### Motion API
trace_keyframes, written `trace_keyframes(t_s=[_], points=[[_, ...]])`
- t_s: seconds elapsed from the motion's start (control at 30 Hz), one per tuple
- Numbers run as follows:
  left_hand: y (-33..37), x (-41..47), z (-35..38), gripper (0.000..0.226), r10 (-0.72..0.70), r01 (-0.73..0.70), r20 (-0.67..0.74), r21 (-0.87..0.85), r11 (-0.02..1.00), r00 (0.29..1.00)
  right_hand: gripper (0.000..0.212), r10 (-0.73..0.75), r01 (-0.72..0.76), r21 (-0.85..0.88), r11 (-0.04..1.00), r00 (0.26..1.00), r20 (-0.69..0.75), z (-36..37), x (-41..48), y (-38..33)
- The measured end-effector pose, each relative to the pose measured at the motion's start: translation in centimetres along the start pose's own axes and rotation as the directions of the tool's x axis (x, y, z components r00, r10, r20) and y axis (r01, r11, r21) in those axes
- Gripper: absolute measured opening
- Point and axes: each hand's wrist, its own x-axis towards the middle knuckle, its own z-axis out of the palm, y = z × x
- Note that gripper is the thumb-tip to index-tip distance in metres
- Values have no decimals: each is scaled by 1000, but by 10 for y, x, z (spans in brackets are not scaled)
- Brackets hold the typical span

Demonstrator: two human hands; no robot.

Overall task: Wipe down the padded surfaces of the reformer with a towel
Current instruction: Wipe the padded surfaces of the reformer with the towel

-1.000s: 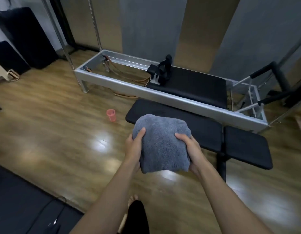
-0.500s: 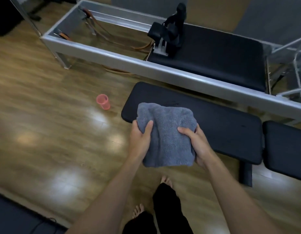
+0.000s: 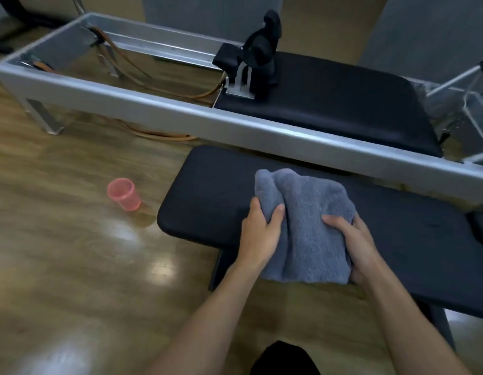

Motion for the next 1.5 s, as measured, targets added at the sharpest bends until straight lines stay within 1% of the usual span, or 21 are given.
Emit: trace_keyframes(t_s=[0.1, 0.23, 0.27, 0.3, 0.33, 0.37, 0.4, 0.43, 0.47, 0.5, 0.57, 0.6, 0.67, 0.73, 0.8, 0.87, 0.97, 1.03, 1.1, 1.27, 1.5], points=[[-6, 38, -32, 37, 104, -100, -79, 53, 994, 991, 66, -98, 99, -12, 995, 994, 47, 33, 33, 0], [-2, 89, -83, 44, 198, -167, -204, 159, 973, 959, 63, -247, 244, 52, 968, 965, 91, 78, 69, -7], [-5, 98, -94, 50, 216, -163, -220, 233, 959, 951, 60, -288, 290, -29, 956, 955, 69, 89, 77, -3], [-11, 104, -104, 56, 227, -135, -222, 365, 921, 948, 59, -333, 332, -218, 918, 942, 33, 98, 86, 4], [-21, 107, -111, 61, 222, -83, -198, 540, 838, 955, 61, -381, 332, -498, 801, 925, 5, 105, 94, 15], [-32, 105, -116, 63, 199, -36, -151, 704, 710, 968, 66, -392, 271, -762, 588, 920, 24, 110, 100, 30], [-45, 102, -118, 60, 158, -15, -96, 811, 585, 983, 68, -360, 195, -914, 356, 931, 58, 114, 103, 48], [-56, 99, -120, 57, 117, -17, -50, 855, 518, 992, 65, -315, 140, -966, 218, 947, 67, 117, 106, 63], [-65, 97, -119, 54, 101, -35, -19, 864, 502, 995, 60, -301, 118, -980, 159, 951, 66, 120, 106, 75], [-70, 96, -118, 52, 120, -55, -7, 856, 513, 993, 57, -365, 150, -979, 138, 927, 90, 124, 106, 82], [-74, 104, -123, 46, 211, -96, -33, 815, 572, 977, 55, -549, 324, -943, 73, 802, 233, 146, 109, 85], [-75, 109, -127, 42, 264, -124, -56, 778, 616, 963, 56, -560, 399, -916, 36, 768, 312, 162, 109, 83], [-79, 123, -136, 35, 332, -158, -125, 692, 704, 935, 65, -449, 473, -881, -21, 782, 431, 193, 107, 85], [-83, 139, -147, 33, 291, -127, -205, 572, 811, 934, 77, -387, 444, -891, -96, 808, 445, 209, 105, 99], [-87, 154, -156, 33, 211, -90, -246, 425, 901, 946, 84, -420, 385, -917, -107, 818, 392, 209, 104, 109], [-92, 168, -164, 33, 165, -71, -257, 342, 937, 952, 85, -459, 353, -931, -92, 815, 355, 207, 103, 114], [-98, 188, -171, 26, 93, -36, -260, 214, 976, 961, 86, -447, 317, -942, -109, 831, 332, 211, 105, 117], [-101, 201, -172, 17, 76, -21, -268, 201, 979, 960, 85, -427, 299, -945, -132, 843, 326, 216, 112, 116], [-104, 210, -172, 12, 78, -9, -259, 256, 967, 963, 84, -430, 301, -945, -132, 841, 328, 219, 121, 114], [-112, 218, -172, 27, 40, 21, -212, 279, 960, 977, 80, -432, 324, -939, -111, 836, 339, 230, 161, 99], [-108, 211, -174, 29, -80, 69, -197, -61, 996, 977, 74, -410, 310, -944, -112, 851, 328, 265, 240, 63]])
